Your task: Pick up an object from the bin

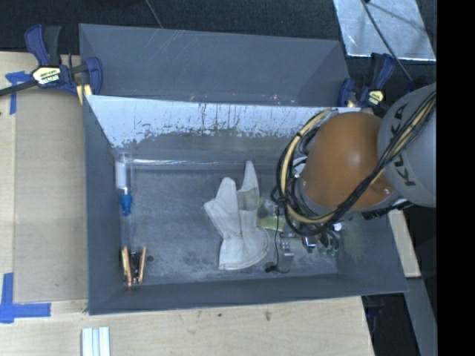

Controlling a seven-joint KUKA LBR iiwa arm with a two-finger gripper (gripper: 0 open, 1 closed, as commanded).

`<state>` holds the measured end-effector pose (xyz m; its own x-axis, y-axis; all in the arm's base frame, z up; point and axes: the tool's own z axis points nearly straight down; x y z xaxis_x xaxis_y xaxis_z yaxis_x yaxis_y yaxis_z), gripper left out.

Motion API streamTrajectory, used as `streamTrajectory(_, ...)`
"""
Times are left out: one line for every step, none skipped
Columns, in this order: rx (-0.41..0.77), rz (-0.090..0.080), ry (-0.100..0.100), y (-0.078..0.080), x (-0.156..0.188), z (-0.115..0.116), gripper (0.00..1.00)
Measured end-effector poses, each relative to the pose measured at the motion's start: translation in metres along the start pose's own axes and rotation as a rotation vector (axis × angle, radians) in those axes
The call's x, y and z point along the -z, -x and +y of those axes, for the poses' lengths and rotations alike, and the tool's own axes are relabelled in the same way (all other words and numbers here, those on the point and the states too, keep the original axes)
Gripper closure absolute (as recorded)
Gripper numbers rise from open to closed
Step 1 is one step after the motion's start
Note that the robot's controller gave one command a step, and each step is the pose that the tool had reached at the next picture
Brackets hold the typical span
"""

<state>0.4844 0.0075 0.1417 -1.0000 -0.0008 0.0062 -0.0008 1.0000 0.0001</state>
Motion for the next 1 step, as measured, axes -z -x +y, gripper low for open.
streamTrajectory(0.000,-0.009,0.000,0.0019,0.0044,0.0000,0.00)
